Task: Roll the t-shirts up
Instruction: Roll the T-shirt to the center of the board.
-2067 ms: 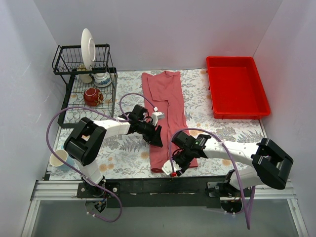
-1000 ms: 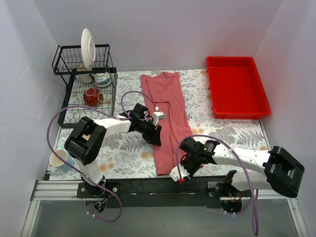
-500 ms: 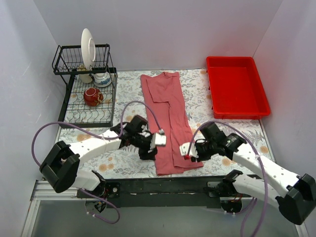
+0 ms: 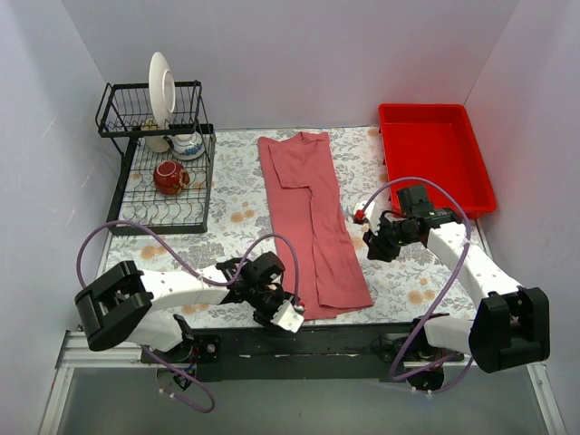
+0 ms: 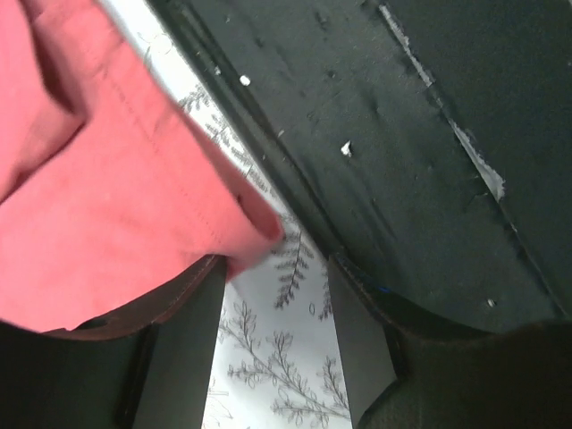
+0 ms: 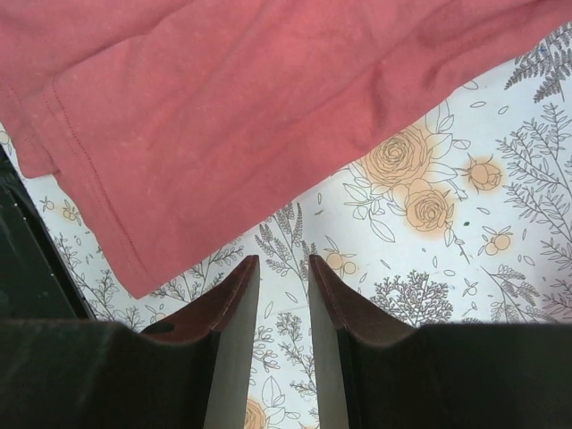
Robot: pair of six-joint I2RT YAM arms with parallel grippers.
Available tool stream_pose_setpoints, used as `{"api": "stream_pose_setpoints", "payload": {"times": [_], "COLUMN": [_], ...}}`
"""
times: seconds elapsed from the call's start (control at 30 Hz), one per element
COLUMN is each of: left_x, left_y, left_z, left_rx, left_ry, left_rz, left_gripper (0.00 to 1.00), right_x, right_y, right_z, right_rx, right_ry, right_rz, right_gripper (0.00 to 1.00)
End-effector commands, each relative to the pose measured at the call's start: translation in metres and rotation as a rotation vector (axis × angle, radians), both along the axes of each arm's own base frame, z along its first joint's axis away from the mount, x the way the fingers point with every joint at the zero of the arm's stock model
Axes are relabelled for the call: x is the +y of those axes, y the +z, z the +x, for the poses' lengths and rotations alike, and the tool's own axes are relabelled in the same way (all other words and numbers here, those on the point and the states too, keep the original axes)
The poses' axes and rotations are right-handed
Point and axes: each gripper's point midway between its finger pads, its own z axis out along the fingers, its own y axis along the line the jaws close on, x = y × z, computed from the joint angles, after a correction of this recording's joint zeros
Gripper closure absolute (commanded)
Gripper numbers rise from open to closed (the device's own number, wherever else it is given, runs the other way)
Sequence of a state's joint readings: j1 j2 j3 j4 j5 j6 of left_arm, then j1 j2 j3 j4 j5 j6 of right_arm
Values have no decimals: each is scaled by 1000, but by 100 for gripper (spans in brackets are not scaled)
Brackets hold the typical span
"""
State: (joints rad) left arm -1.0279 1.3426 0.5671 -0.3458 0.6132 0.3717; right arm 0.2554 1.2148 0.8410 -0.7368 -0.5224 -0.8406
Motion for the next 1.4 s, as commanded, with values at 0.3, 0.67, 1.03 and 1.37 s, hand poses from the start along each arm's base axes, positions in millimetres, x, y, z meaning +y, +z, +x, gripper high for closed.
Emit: {"api": "stream_pose_setpoints", "payload": {"times": [0.3, 0.67, 1.03, 1.37], "left_x": [-31, -20, -52, -57], "left_y": [-15, 14, 5, -12], "left_z": [7, 15, 32, 21], "left_rx": [-133, -290, -338, -345], "left_ry": [-104, -85, -96, -135], "left_rz": [-50, -183, -213, -200], "left_gripper": [69, 59, 58, 77], "right_x": [-22, -24, -28, -41], "right_y": [-25, -35, -38, -49], "right_z": [-30, -26, -24, -65], "right_rx": [-34, -15, 2, -83], "right_ry": [265, 339, 328, 524], "right_rz": [-63, -78, -93, -124], "right_gripper": [64, 65, 65, 65]}}
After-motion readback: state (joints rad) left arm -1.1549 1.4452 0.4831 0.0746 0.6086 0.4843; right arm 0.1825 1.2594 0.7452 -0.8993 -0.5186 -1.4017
